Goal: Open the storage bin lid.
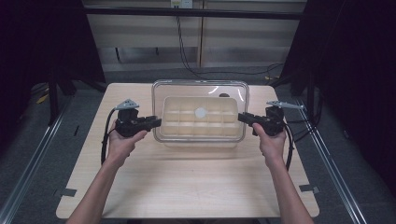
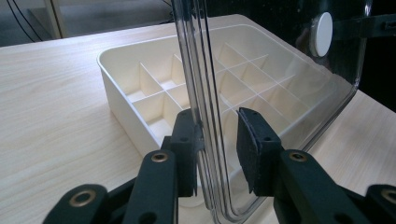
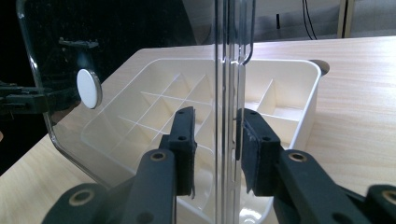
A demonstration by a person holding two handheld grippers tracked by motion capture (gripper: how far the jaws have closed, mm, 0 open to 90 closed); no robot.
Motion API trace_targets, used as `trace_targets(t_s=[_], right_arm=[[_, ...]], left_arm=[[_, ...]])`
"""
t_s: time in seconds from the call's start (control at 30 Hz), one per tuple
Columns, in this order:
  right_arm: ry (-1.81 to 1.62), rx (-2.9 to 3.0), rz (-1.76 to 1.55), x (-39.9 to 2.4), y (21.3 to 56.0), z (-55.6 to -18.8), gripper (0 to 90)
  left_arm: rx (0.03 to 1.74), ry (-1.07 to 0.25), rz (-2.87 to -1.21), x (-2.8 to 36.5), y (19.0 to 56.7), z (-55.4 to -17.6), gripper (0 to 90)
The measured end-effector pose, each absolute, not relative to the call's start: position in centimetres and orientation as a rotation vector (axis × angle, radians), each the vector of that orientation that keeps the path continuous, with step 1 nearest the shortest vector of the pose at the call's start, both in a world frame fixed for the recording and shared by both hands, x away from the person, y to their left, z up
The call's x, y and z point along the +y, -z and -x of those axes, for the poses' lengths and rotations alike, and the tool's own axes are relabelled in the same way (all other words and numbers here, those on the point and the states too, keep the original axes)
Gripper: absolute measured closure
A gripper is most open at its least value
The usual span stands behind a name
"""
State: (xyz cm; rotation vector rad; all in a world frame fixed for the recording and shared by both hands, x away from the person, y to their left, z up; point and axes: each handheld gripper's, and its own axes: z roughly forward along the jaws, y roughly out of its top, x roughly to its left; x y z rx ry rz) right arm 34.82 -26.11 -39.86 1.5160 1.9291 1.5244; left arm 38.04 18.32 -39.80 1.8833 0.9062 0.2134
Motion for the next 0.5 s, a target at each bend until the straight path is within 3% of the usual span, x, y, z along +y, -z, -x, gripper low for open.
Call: trace_targets(t_s=[0.5], right_arm=[[-1.538,1.951,-1.470,-26.4,39.6,-33.6,69.5]], left_arm=[[0.890,-0.197,-1.881,18.5,40.1,-37.0,69.9]])
